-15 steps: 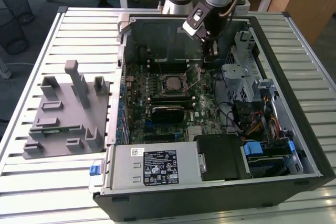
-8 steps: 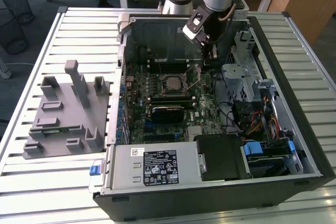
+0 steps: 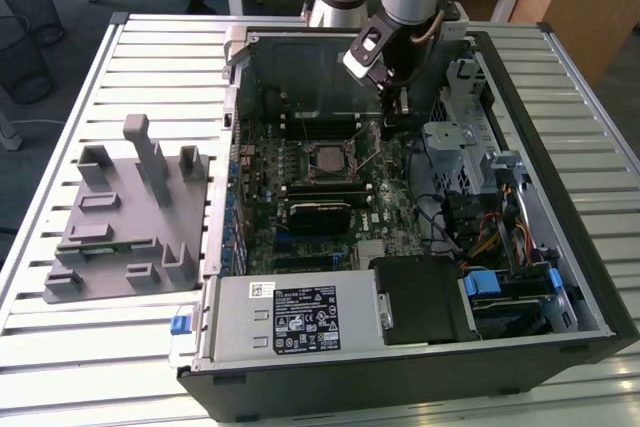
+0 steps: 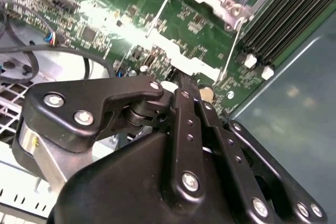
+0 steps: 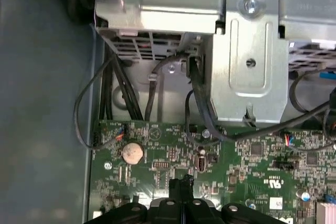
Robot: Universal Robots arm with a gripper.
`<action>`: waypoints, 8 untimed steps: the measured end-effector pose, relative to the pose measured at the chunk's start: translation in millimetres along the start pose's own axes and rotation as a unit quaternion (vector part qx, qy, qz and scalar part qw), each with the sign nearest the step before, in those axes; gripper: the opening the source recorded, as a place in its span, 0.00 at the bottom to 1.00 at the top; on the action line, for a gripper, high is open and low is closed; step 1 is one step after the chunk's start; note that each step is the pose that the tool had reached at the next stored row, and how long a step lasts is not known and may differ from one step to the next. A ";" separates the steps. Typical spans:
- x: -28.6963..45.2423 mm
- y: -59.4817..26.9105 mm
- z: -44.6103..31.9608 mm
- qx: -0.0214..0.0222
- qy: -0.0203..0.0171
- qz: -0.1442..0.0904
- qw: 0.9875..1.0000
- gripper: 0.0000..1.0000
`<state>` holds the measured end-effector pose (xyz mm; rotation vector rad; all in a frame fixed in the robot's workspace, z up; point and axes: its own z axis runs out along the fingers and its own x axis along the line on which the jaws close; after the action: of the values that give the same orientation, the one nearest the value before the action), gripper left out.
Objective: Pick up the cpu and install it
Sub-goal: 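Close the cpu cover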
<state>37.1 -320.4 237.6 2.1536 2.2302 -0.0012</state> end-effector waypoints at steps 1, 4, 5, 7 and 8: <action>0.3 -7.5 0.2 0.000 0.000 0.000 1.000 0.11; 0.4 -10.6 0.4 0.000 0.000 0.000 1.000 0.11; 0.4 -11.0 0.4 0.000 0.000 0.000 1.000 0.11; 0.5 -12.0 0.6 0.000 0.000 0.000 1.000 0.11; 0.5 -12.6 0.7 0.000 0.000 0.000 1.000 0.11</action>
<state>24.5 -320.4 236.5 2.1535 2.2301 -0.0014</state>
